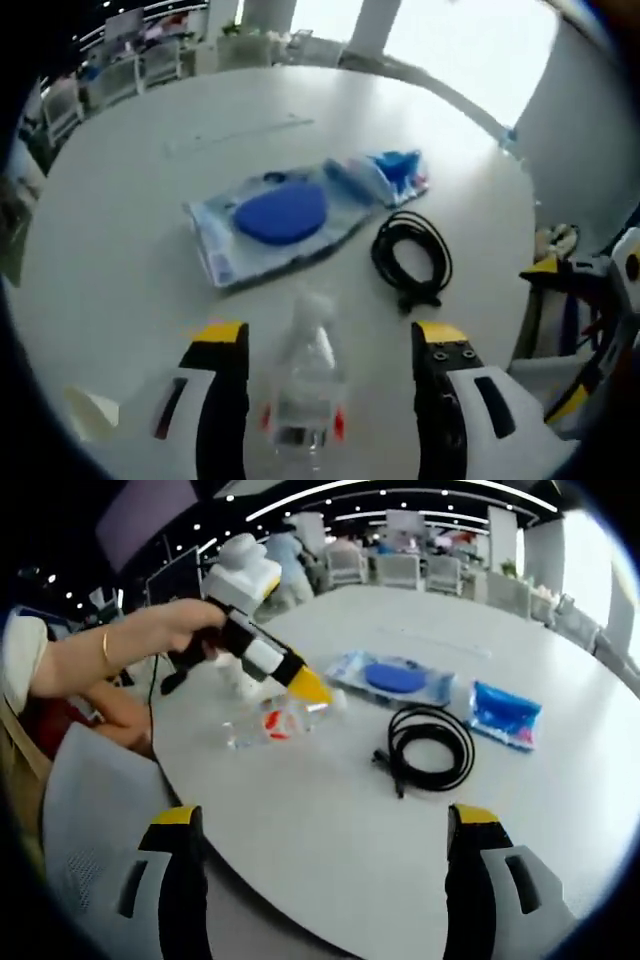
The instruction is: Arrange the tabletop items into an orderly group along one side of the table until the central work area is clear of visible clutter.
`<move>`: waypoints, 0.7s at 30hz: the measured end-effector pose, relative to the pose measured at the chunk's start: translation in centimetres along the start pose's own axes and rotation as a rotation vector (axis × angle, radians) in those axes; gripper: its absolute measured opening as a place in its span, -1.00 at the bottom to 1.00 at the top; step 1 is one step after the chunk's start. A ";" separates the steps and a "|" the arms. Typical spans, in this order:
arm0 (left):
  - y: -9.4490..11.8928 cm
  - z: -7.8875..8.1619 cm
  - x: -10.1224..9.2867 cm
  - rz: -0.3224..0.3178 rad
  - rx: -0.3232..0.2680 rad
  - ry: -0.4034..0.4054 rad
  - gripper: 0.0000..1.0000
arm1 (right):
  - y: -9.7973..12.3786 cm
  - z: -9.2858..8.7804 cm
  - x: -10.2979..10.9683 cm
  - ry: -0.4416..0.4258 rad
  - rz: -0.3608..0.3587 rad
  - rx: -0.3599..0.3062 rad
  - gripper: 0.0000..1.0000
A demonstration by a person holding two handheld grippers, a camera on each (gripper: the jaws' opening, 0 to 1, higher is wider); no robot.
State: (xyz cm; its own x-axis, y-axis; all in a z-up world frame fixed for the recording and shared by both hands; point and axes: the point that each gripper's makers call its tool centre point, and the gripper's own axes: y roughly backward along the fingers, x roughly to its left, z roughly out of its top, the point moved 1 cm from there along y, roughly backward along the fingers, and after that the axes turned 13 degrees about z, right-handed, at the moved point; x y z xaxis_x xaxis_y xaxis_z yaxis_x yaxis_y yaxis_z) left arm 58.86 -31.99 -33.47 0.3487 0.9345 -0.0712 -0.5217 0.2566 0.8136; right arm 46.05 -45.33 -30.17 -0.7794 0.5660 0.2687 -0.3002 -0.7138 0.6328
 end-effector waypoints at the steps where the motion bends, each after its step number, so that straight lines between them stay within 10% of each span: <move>1: -0.1 0.0 -0.1 0.001 -0.001 -0.003 0.23 | 0.0 -0.1 0.0 -0.006 -0.002 -0.001 0.99; 21: -3.6 -0.7 0.1 0.074 0.119 -0.103 -0.21 | -0.4 -0.9 -0.4 -0.068 -0.009 -0.037 0.99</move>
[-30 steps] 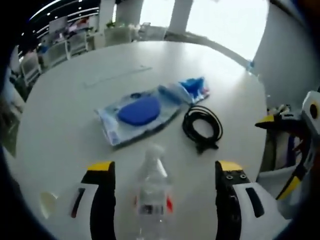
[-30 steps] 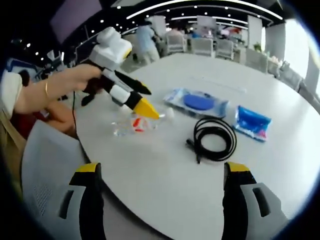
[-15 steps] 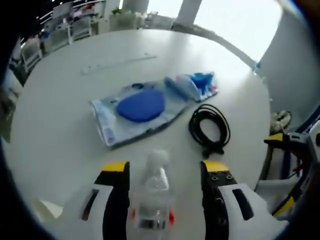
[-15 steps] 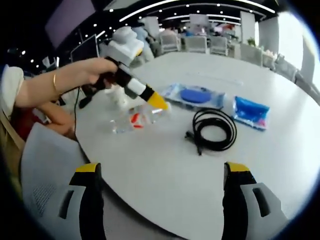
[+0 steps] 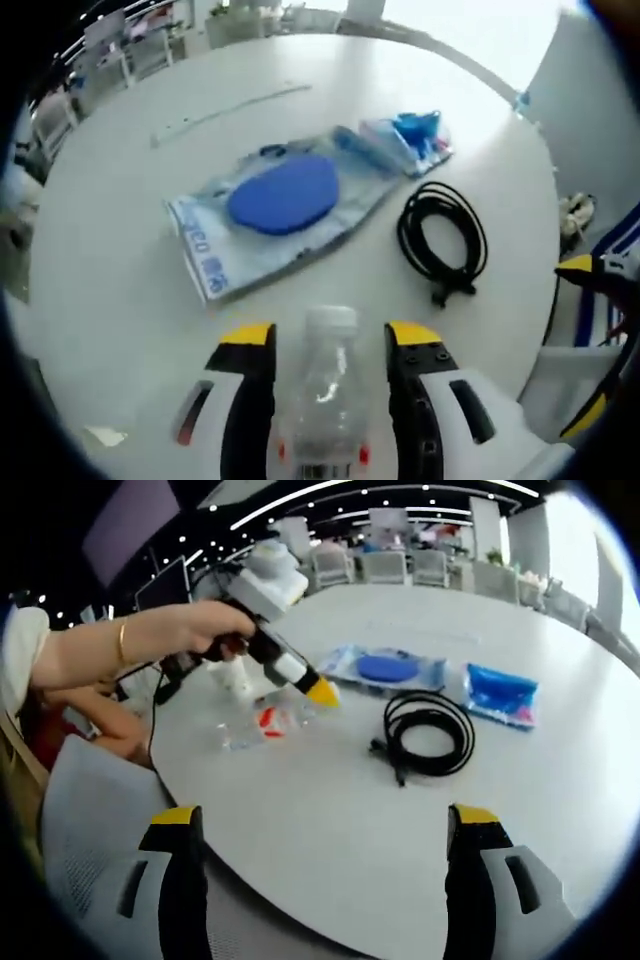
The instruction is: Arrange the tabletop items into an orderly group along one side of the table until the central work area is clear of visible clutter.
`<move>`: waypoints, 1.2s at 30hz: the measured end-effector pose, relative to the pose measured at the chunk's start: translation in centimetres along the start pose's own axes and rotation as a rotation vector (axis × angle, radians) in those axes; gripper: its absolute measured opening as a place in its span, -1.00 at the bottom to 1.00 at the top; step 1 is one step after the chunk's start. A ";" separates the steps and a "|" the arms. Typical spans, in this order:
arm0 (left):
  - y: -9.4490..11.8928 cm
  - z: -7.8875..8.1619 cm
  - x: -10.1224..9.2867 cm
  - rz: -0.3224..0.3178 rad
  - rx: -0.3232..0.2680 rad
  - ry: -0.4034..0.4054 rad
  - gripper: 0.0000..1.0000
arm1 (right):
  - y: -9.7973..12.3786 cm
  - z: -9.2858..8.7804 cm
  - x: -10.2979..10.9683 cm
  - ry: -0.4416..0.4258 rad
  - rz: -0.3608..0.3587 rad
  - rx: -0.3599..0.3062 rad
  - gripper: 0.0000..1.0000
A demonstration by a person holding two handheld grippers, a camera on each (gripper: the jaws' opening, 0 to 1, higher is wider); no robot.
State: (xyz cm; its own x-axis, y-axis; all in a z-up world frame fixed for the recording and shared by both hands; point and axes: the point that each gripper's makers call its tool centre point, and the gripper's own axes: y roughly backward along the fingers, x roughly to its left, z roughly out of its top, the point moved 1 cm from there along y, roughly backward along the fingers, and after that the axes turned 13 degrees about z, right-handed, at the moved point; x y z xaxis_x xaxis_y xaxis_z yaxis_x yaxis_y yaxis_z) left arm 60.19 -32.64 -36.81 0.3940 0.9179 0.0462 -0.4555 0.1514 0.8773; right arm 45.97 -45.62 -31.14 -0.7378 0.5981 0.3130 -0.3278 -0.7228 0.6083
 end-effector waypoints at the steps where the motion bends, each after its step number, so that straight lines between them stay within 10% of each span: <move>1: -0.1 0.0 0.0 0.000 0.002 0.000 -0.24 | 0.0 0.0 -0.1 -0.003 -0.002 0.000 0.99; 14: -0.2 -0.3 0.6 0.009 0.034 -0.003 -0.59 | -0.4 -0.3 -0.1 -0.018 0.006 0.005 0.99; 36: 7.1 1.5 3.0 0.050 -0.187 0.046 -0.60 | -0.8 0.1 0.8 0.001 0.034 0.006 0.99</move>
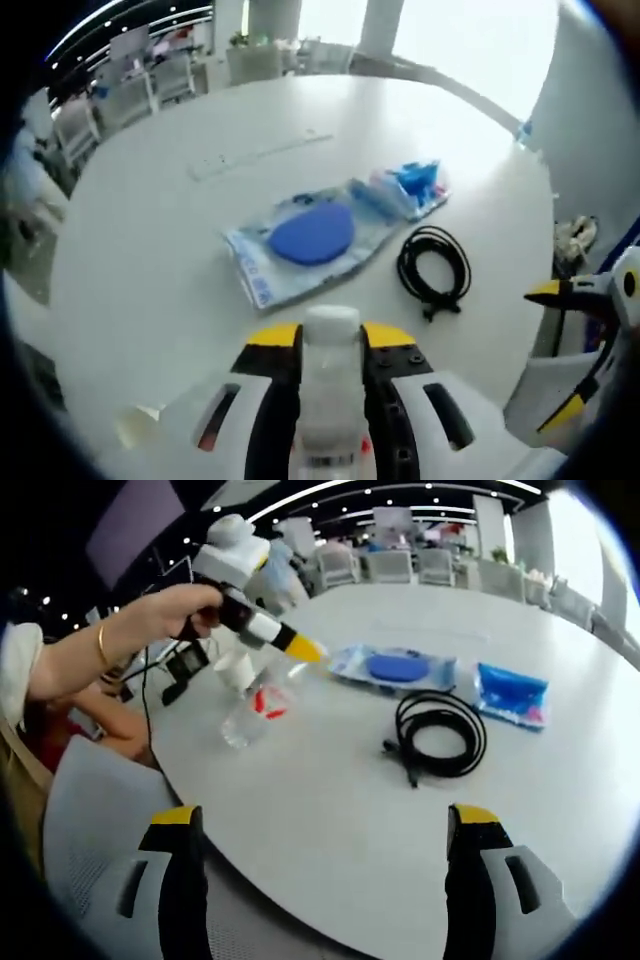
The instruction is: Arrange the tabletop items into an orderly group along one side of the table until the central work area is clear of visible clutter.
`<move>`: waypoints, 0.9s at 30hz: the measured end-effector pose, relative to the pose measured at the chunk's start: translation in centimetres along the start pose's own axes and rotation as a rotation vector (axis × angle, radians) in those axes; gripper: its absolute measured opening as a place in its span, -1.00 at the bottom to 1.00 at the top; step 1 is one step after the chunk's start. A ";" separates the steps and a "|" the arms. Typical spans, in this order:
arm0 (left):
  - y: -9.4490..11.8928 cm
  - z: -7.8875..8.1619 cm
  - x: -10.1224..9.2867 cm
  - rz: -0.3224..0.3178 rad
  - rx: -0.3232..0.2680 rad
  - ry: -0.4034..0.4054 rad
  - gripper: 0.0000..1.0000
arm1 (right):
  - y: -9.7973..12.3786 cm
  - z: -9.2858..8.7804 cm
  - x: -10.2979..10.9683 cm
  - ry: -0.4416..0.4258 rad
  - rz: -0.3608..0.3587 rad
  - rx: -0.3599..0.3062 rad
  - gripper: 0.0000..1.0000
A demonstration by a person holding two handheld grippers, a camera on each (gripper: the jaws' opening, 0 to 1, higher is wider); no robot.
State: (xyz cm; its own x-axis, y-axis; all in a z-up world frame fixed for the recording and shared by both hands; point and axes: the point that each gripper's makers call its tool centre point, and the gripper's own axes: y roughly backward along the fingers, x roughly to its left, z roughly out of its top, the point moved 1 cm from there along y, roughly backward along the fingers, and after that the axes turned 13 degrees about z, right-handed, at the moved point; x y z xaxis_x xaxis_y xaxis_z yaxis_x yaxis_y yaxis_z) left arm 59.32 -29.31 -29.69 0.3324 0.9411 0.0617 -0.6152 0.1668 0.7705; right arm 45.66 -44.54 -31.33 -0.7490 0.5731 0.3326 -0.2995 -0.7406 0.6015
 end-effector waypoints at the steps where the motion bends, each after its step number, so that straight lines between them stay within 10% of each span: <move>1: 0.5 0.0 0.1 -0.001 -0.014 0.003 -0.60 | 0.0 0.0 0.1 0.000 0.002 0.003 0.99; 27: 8.8 -2.5 1.9 -0.004 -0.227 0.054 -0.59 | -0.2 -0.3 0.7 0.037 0.024 0.029 0.99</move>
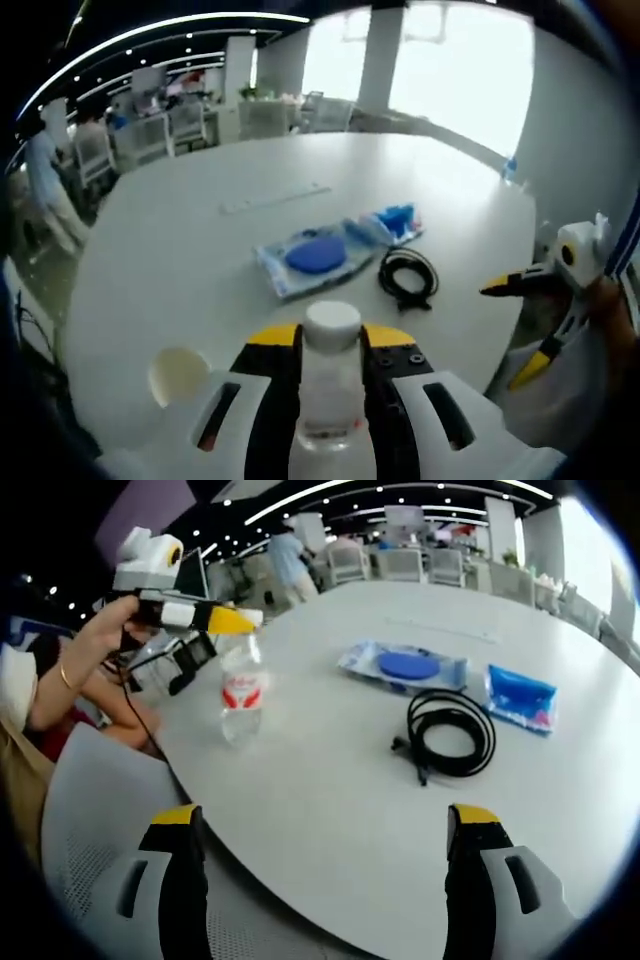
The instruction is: Arrange the tabletop items into an orderly group along one side of the table until the central work area is clear of visible clutter.
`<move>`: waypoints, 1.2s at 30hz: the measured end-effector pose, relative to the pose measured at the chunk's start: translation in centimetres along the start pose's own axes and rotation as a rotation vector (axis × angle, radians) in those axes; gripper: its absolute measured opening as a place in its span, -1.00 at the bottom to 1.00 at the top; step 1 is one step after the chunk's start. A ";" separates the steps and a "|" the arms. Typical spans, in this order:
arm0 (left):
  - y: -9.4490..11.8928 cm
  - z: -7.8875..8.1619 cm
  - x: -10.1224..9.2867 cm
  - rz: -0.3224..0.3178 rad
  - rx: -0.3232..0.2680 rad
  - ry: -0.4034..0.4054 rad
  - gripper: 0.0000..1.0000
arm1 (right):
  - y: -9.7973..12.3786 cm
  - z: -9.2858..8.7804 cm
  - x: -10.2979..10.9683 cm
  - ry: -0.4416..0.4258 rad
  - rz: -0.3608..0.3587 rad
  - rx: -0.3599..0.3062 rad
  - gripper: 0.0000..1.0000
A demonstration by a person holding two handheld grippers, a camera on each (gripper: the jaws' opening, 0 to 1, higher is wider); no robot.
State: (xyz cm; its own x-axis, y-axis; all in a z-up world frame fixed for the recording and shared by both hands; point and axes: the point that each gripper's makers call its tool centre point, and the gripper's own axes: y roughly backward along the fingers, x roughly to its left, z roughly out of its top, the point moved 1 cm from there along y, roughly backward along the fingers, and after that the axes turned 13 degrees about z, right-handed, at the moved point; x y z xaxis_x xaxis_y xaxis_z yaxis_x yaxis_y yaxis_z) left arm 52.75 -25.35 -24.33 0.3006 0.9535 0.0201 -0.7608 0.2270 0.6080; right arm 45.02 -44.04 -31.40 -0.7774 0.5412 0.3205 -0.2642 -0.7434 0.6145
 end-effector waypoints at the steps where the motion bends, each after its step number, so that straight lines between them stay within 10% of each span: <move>1: 0.4 -0.1 -0.1 -0.009 -0.012 -0.012 -0.59 | 0.0 0.0 0.0 0.001 0.000 0.001 0.99; 36: 5.4 -3.2 1.0 -0.356 -0.229 -0.200 -0.58 | -0.3 -0.2 0.6 0.012 0.018 0.016 0.95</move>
State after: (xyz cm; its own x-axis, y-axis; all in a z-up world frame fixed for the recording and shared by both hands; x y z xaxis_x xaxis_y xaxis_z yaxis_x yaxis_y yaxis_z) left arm 47.10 -22.51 -23.58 0.6538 0.7566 0.0078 -0.6906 0.5925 0.4146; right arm 44.53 -43.60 -31.54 -0.7889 0.5231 0.3226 -0.2414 -0.7465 0.6201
